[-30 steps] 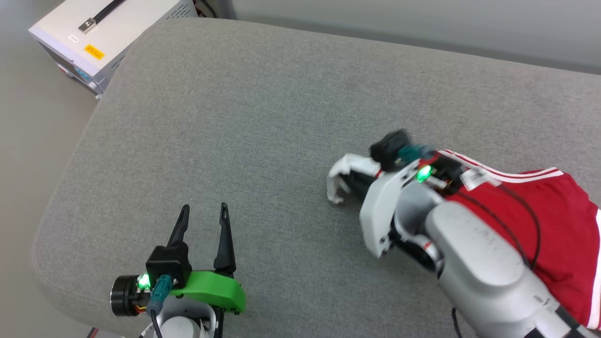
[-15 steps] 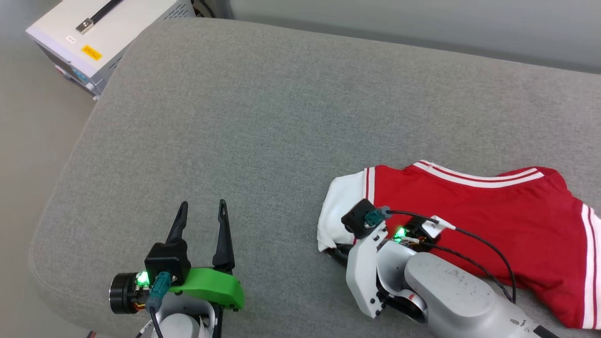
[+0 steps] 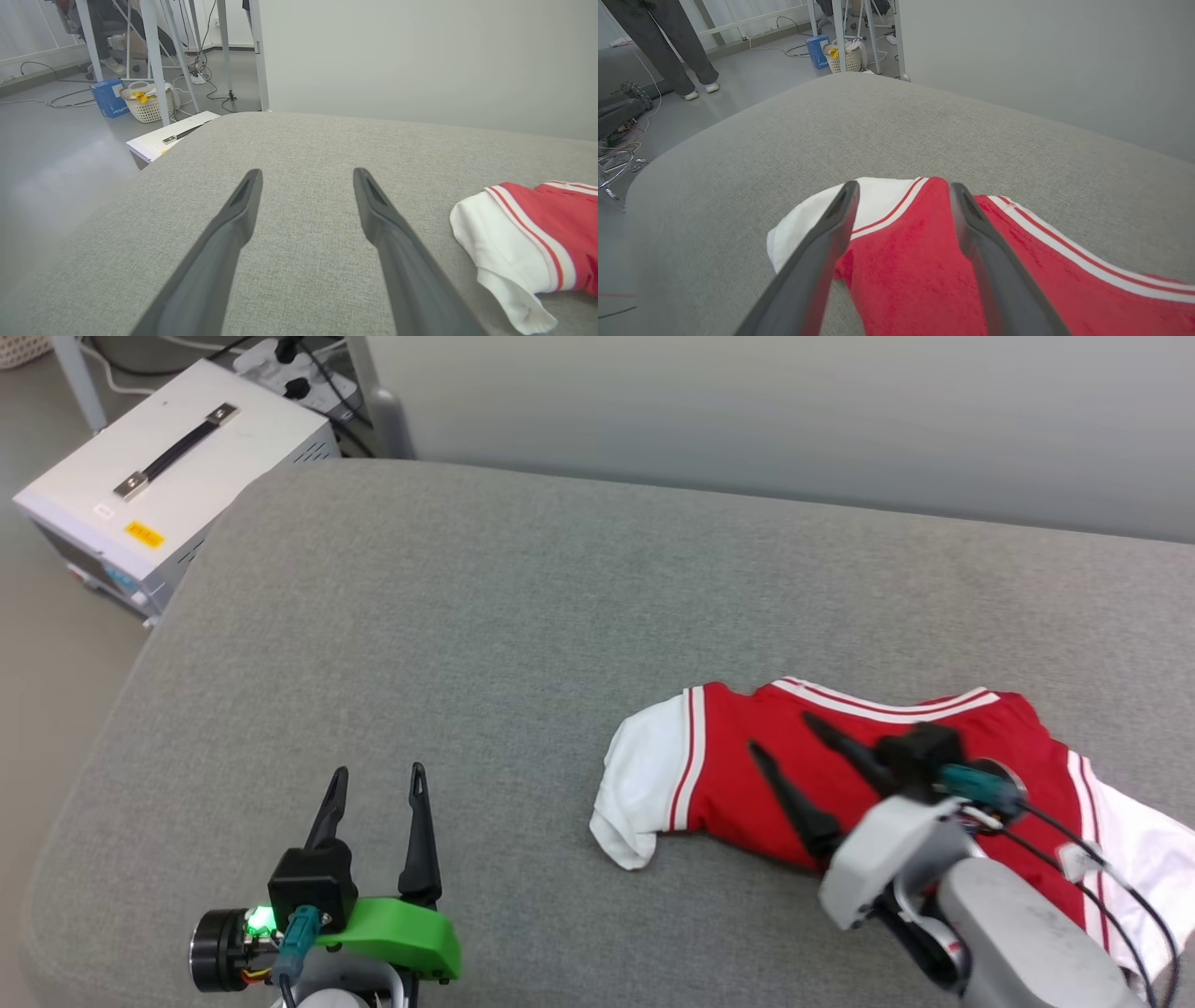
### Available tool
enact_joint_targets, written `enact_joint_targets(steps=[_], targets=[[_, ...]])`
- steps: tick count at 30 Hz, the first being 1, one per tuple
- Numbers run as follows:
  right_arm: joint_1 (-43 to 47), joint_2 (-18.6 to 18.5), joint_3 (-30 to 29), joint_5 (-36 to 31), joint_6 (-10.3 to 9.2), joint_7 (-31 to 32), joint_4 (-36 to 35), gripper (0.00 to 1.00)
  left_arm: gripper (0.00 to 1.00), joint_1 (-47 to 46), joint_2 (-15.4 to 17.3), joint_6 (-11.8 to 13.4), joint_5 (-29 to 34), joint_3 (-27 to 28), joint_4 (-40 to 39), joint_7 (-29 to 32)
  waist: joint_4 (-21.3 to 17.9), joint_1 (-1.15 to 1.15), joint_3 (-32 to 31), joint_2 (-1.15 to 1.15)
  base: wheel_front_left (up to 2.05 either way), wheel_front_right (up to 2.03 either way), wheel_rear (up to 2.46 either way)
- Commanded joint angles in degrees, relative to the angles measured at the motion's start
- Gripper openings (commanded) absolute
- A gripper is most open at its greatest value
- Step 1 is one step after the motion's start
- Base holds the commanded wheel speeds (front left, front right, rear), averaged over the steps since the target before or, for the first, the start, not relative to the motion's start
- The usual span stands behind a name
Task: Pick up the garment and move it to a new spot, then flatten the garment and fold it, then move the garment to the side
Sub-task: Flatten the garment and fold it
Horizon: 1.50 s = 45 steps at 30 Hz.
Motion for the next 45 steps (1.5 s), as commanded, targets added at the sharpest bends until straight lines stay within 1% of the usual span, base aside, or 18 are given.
enact_joint_targets(steps=[1,3,5,9,10,12,14,17,20,21,23,27,30,35,37,39,41,45], targets=[[2.95,0.03,-4.23,-1.91,-0.04,-1.09,-1.72,1.0,1.0,0.47,-0.17,-0.55,0.64,0.4,-0.44,-0.33,-1.95,0.0,-1.75,0.28,0.0,0.0,0.0],[5.76,0.27,-9.19,-4.96,-0.04,-1.72,-3.82,1.0,1.0,0.32,-0.06,-1.03,1.01,0.81,-0.77,-0.33,-2.48,0.0,-1.98,0.28,0.0,0.0,0.0],[8.98,1.26,-15.38,-8.54,-0.04,-2.53,-6.25,1.0,1.0,-0.17,0.24,-1.71,1.31,1.3,-1.22,-0.33,-3.14,0.0,-2.14,0.28,0.0,0.0,0.0],[14.97,4.29,-26.29,-16.02,-0.04,-3.6,-11.26,1.0,1.0,-2.66,1.36,-3.35,1.91,2.05,-2.16,-0.33,-4.23,0.0,-1.98,0.28,0.0,0.0,0.0],[16.43,5.8,-29.09,-17.22,-0.04,-3.81,-12.65,1.0,1.0,-3.66,1.8,-3.96,1.99,2.24,-2.39,-0.33,-4.6,0.0,-1.83,0.28,0.0,0.0,0.0],[18.67,7.71,-32.58,-19.67,-0.04,-4.07,-14.91,1.0,1.0,-5.78,2.73,-5.37,2.12,2.29,-2.54,-0.33,-5.17,0.0,-1.56,0.28,0.0,0.0,0.0],[20.53,8.9,-34.85,-22.46,-0.04,-4.27,-17.13,1.0,1.0,-8.26,3.64,-6.92,1.97,2.02,-2.14,-0.33,-5.69,0.0,-1.23,0.28,0.0,0.0,0.0],[22.65,10.3,-37.29,-24.85,-0.04,-4.42,-19.33,1.0,1.0,-12.67,5.61,-9.01,1.59,0.68,-0.1,-0.33,-6.35,0.0,-0.63,0.28,0.0,0.0,0.0],[23.96,11.13,-38.62,-26.94,-0.04,-4.5,-20.97,1.0,1.0,-18.73,8.29,-10.44,0.35,-2.35,3.44,1.08,-7.15,0.0,0.16,0.28,0.0,0.0,0.0],[24.35,11.62,-38.98,-27.9,-0.04,-4.54,-22.13,1.0,1.0,-24.89,10.61,-10.88,-2.65,-6.45,5.56,4.9,-7.88,0.0,1.04,0.28,0.0,0.0,0.0],[24.4,11.84,-39.15,-28.38,-0.04,-4.54,-22.77,1.0,1.0,-28.94,12.54,-10.92,-6.24,-11.93,5.94,8.97,-8.29,0.0,1.6,0.28,0.0,0.0,0.0],[23.93,12.1,-39.19,-29.53,-0.04,-4.55,-24.15,1.0,1.0,-37.79,16.9,-10.94,-16.39,-22.11,6.1,19.12,-9.0,0.0,3.36,0.28,0.0,0.0,0.0],[23.26,12.22,-39.04,-30.12,-0.04,-4.56,-24.88,1.0,1.0,-43.78,18.93,-10.95,-24.0,-28.38,6.73,26.36,-9.5,0.0,4.89,0.28,0.0,0.0,0.0],[21.87,12.34,-38.26,-31.19,-0.04,-4.56,-25.86,1.0,1.0,-52.08,22.37,-10.95,-33.51,-40.02,8.25,39.48,-10.65,0.0,7.49,0.28,0.0,0.0,0.0],[21.35,12.38,-38.16,-31.63,-0.04,-4.56,-26.23,1.0,1.0,-54.51,23.44,-10.96,-36.59,-44.29,8.67,43.72,-11.11,0.0,8.58,0.28,0.0,0.0,0.0],[20.88,12.41,-38.1,-31.97,-0.04,-4.56,-26.45,1.0,1.0,-56.31,24.09,-10.96,-40.0,-47.99,9.26,47.38,-11.49,0.0,9.64,0.28,0.0,0.0,0.0],[20.31,12.44,-37.92,-32.27,-0.04,-4.56,-26.58,1.0,1.0,-58.13,24.95,-10.96,-41.78,-51.6,10.03,49.7,-11.94,0.0,10.73,0.28,0.0,0.0,0.0],[18.97,12.48,-37.34,-32.45,-0.04,-4.56,-26.83,1.0,1.0,-60.49,25.55,-10.96,-44.81,-56.94,12.52,51.51,-12.94,0.0,13.0,0.28,0.0,0.0,0.0]])
